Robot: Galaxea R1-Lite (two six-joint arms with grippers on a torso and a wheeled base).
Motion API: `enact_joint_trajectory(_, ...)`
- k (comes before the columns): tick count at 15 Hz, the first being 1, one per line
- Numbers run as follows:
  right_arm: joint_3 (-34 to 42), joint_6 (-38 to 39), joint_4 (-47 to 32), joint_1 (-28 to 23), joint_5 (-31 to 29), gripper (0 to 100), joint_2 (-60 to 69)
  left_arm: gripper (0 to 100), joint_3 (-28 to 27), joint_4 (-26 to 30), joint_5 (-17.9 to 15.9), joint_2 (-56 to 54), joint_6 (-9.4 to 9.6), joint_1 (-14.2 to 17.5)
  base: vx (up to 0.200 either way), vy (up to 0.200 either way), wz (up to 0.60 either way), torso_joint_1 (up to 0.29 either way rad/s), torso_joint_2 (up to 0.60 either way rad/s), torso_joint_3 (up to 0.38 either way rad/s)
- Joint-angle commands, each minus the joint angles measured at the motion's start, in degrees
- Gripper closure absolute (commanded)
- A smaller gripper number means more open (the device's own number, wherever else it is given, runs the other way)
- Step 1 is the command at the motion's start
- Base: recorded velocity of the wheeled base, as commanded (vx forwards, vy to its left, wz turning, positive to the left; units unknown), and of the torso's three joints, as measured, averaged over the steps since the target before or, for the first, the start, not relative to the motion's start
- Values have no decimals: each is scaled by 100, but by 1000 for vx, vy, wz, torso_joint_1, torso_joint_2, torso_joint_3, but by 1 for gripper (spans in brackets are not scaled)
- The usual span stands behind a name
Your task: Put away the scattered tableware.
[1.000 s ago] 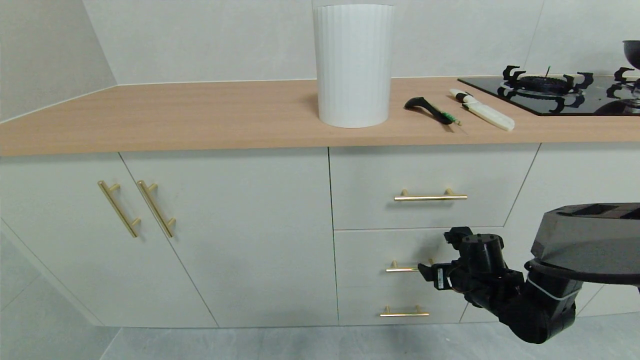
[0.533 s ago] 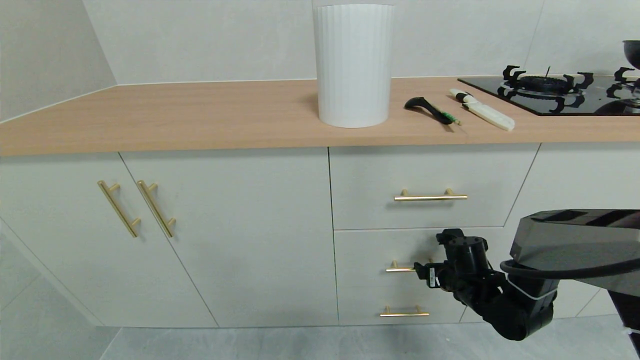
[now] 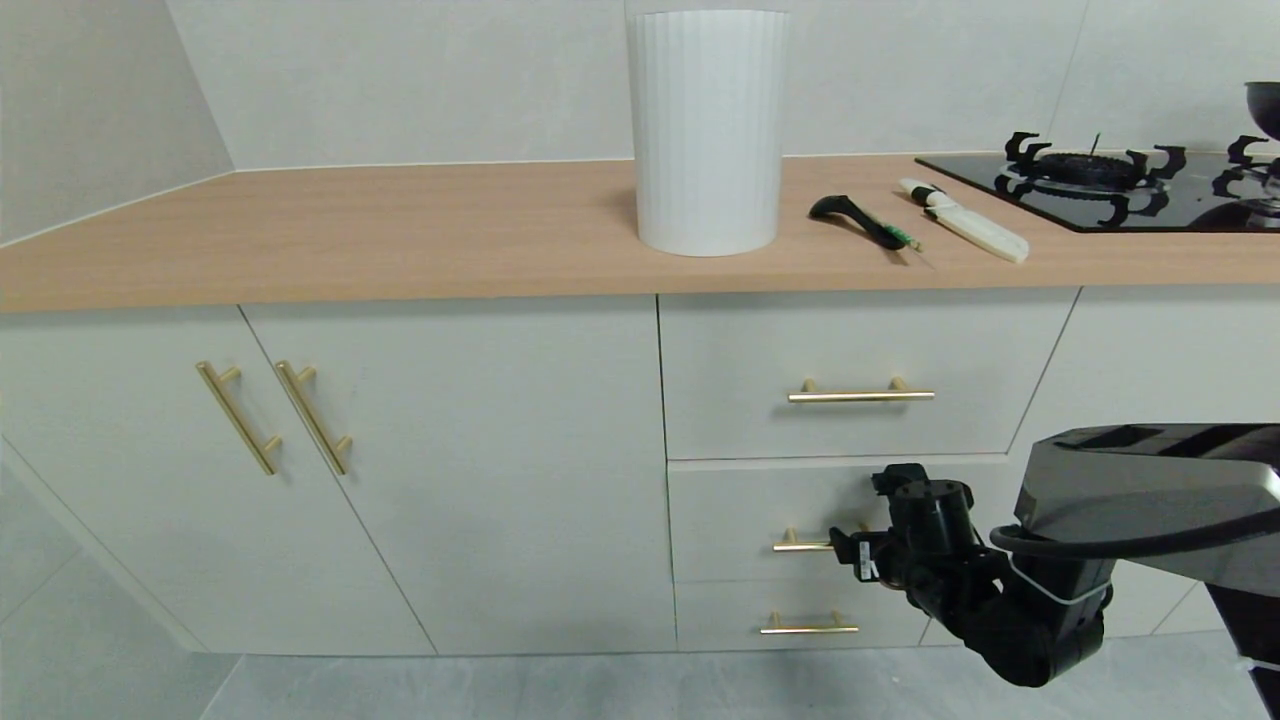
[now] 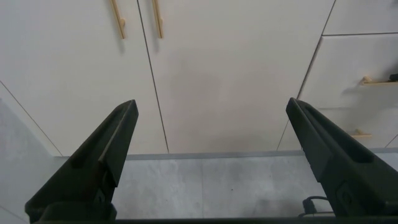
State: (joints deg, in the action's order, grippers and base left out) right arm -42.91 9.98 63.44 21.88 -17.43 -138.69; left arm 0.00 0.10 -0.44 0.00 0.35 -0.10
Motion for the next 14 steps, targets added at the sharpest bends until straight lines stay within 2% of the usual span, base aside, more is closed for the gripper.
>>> enact_joint_trajectory(1,11,-5,-16,9,3,0,-9,0,0,-1,0,9,0,1,0,0,0,0,0,0)
enact_joint_trajectory(5,178,-23,-121,9,29,0,202,0,0,-1,0,9,0,1,0,0,0,0,0,0)
enact_joint_trajectory(7,415,-23,-904,35,223,0,853,0,0,-1,0,9,0,1,0,0,0,0,0,0)
enact_joint_trajectory(8,512,-23,-1800,53,530,0,1529,0,0,-1,0,9,0,1,0,0,0,0,0,0)
enact_joint_trajectory(10,521,-14,-2784,141,750,0,2382,0,0,-1,0,9,0,1,0,0,0,0,0,0)
enact_joint_trajectory(14,538,-5,-3514,501,733,0,3648,0,0,-1,0,9,0,1,0,0,0,0,0,0)
